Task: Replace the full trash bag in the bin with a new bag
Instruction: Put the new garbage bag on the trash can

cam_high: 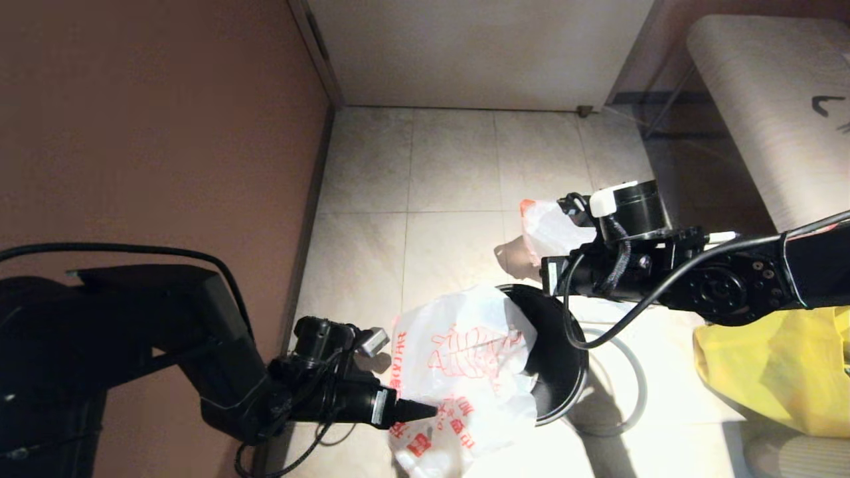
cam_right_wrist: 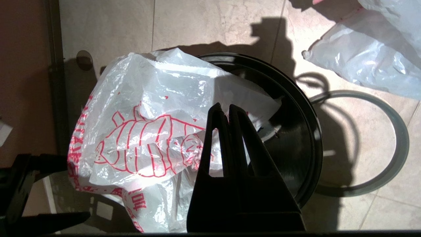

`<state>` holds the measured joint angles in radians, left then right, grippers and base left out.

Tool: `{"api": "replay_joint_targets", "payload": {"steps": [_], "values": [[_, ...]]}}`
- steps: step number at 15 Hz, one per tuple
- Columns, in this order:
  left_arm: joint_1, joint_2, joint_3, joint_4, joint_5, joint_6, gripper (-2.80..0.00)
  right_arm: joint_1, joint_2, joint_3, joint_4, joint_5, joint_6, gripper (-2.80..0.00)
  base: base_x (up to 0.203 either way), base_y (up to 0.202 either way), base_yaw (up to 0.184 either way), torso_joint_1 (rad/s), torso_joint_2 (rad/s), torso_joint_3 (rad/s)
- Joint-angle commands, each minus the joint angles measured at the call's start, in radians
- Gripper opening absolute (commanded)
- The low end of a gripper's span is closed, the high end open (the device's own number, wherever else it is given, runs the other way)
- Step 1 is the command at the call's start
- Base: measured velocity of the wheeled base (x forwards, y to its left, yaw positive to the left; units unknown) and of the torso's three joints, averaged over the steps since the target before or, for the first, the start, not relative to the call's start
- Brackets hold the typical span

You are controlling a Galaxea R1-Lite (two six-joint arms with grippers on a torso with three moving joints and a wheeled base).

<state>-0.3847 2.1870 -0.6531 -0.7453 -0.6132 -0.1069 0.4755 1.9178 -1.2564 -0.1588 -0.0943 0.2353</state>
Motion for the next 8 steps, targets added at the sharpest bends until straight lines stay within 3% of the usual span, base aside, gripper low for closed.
{"api": "replay_joint_targets", "payload": {"steps": [1,5,8], "values": [[-0.011,-0.043,0.065,-0.084,-0.003,-0.006,-2.8,-0.012,-0.015,0.003,0.027,-0.002,0.026,-2.8,0.0,0.0,0.0,0.0,0.0,0.0],[-0.037,-0.14,0.16,-0.121,-0.003,-0.014,-2.8,-0.062,-0.082,0.033,0.07,-0.002,0.065,-2.8,0.0,0.0,0.0,0.0,0.0,0.0],[-0.093,-0.204,0.146,-0.124,-0.001,-0.086,-2.8,-0.092,-0.157,0.079,0.098,-0.002,0.087,-2.8,0.0,0.0,0.0,0.0,0.0,0.0]]}}
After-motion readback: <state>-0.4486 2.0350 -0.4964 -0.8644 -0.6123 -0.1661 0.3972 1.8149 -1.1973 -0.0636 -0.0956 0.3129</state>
